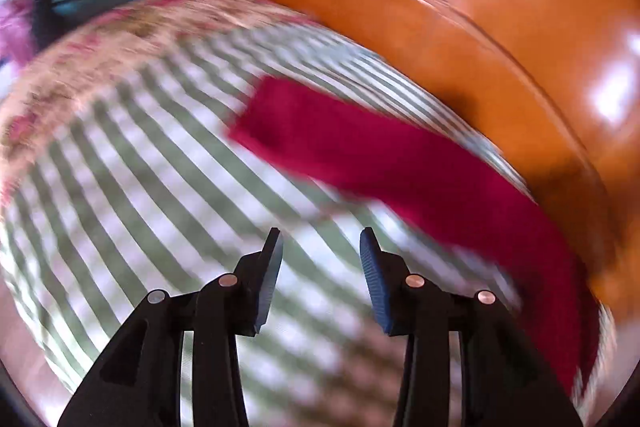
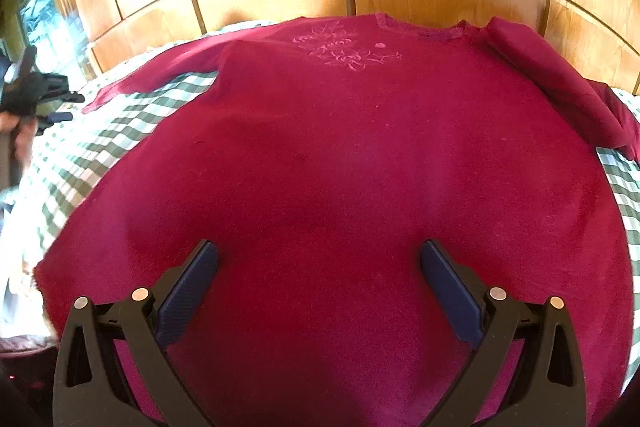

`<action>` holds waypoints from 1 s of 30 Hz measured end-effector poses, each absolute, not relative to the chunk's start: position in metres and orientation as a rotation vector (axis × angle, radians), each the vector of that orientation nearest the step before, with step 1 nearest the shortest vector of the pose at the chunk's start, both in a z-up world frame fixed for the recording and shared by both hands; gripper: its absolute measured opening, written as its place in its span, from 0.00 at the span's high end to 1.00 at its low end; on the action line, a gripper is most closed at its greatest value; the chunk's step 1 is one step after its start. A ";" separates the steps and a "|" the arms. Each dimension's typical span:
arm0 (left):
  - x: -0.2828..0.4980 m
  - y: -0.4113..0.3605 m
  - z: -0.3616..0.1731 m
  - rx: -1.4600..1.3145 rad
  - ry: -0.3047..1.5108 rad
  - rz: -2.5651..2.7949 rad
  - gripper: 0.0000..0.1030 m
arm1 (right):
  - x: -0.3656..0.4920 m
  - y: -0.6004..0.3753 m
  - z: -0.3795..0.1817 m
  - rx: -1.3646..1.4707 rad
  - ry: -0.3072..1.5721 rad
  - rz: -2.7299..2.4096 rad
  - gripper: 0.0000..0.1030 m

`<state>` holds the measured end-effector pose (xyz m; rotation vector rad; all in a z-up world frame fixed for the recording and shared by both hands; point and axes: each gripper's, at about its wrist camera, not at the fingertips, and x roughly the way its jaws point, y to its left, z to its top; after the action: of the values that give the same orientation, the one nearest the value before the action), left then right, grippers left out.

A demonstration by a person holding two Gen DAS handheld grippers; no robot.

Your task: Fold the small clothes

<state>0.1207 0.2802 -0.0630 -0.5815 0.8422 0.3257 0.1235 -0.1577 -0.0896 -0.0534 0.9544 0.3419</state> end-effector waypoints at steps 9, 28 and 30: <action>0.064 0.170 -0.097 -0.567 0.980 -0.214 0.58 | 0.101 -0.244 -0.046 -0.009 0.907 0.085 0.03; 0.034 0.117 -0.052 -0.323 0.889 -0.179 0.70 | 0.120 -0.421 -0.044 -0.039 0.847 -0.404 0.31; 0.051 0.110 -0.042 -0.290 0.873 -0.154 0.67 | 0.147 -0.445 -0.053 -0.089 0.852 -0.490 0.31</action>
<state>0.0510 0.1099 -0.0423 -0.2900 0.8726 -0.1541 0.1467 -0.4447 -0.0526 -0.0888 0.8517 -0.4903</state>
